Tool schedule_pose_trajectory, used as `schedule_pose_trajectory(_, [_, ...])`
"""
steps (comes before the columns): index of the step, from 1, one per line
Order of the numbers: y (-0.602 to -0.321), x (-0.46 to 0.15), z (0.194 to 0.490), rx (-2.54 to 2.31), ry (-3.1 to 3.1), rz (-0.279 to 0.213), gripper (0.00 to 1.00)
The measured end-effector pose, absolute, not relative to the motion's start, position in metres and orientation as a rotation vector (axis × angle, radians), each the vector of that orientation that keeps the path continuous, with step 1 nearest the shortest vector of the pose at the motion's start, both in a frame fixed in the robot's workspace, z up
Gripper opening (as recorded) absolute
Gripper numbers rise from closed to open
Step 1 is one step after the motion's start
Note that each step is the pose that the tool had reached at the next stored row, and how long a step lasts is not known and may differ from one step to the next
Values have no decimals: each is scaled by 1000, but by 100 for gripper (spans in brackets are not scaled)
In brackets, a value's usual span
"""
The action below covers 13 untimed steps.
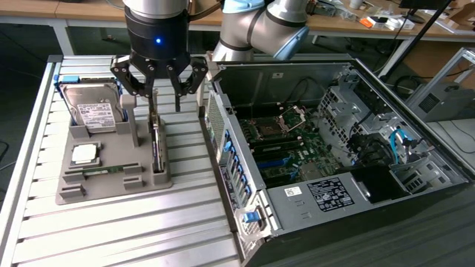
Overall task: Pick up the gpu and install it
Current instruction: 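Pick up the gpu and move the gpu toward the slot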
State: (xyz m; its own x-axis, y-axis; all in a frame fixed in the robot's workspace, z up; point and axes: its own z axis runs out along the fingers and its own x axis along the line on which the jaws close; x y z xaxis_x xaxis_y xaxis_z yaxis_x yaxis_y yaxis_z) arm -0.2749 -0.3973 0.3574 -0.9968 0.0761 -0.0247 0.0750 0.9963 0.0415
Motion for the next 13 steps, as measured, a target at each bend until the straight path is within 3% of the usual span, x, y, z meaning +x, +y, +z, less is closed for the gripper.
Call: schedule_pose_trajectory(13, [-397,-277,354,118,3112,63,48])
